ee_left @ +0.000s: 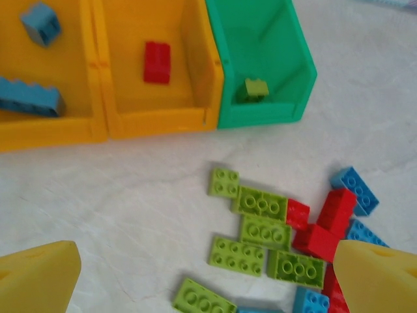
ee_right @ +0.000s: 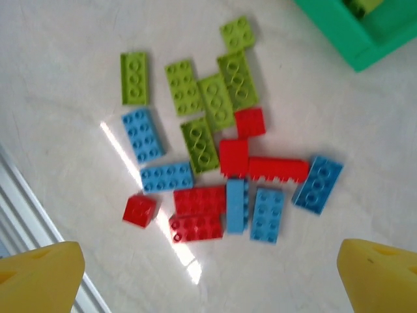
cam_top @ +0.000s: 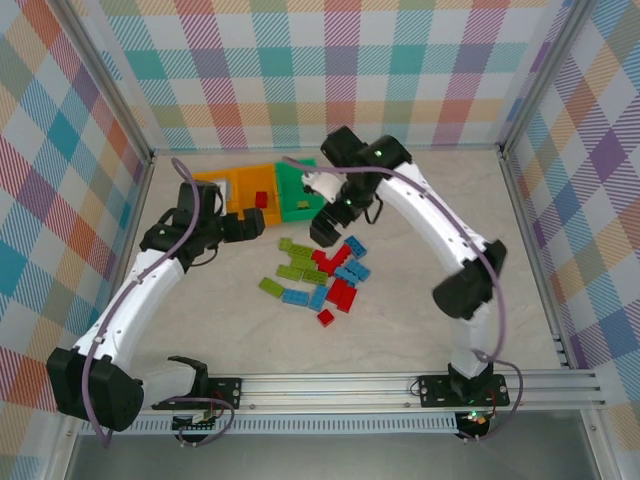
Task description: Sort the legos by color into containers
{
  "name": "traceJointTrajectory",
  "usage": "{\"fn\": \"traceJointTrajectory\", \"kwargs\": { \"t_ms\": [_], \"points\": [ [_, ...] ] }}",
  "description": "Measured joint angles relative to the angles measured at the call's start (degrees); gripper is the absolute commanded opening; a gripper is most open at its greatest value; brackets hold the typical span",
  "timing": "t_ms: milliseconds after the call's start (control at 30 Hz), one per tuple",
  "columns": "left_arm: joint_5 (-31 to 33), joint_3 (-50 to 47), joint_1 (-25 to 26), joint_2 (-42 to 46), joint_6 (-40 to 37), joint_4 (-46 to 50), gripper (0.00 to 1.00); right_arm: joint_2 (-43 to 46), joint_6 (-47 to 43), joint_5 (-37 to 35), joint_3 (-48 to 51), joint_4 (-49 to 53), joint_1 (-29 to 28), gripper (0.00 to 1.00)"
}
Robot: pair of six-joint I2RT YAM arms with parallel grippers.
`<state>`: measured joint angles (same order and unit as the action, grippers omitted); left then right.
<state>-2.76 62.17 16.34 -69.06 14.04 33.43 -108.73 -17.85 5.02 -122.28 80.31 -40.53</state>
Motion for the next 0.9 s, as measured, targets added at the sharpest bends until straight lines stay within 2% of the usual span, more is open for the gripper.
{"fn": "traceJointTrajectory", "kwargs": {
  "t_ms": [233, 367, 467, 567, 733, 900],
  "points": [
    [2.10, 0.92, 6.91, -15.76, 4.72, -3.91, 0.93, 24.22, 7.96, -1.36, 25.44, -11.02, -0.31, 1.00],
    [4.20, 4.59, 7.69, -26.60, 6.14, -6.05, 0.89, 35.12, 16.00, 0.46, 41.42, -20.70, -0.33, 1.00],
    [6.08, 7.17, 7.69, -31.85, 6.36, -7.23, 0.86, 39.45, 21.88, 0.63, 50.27, -26.03, -0.37, 1.00],
    [7.02, 10.47, 7.69, -35.98, 6.23, -7.32, 0.81, 41.79, 25.75, 0.57, 54.69, -29.11, -0.37, 1.00],
    [6.67, 14.27, 7.69, -41.18, 5.88, -8.28, 0.74, 44.13, 28.17, -0.61, 55.43, -31.19, -0.37, 1.00],
    [6.47, 15.04, 7.69, -44.13, 5.73, -8.15, 0.58, 44.44, 28.20, -1.46, 55.43, -32.26, -0.37, 1.00]
  ]
}}
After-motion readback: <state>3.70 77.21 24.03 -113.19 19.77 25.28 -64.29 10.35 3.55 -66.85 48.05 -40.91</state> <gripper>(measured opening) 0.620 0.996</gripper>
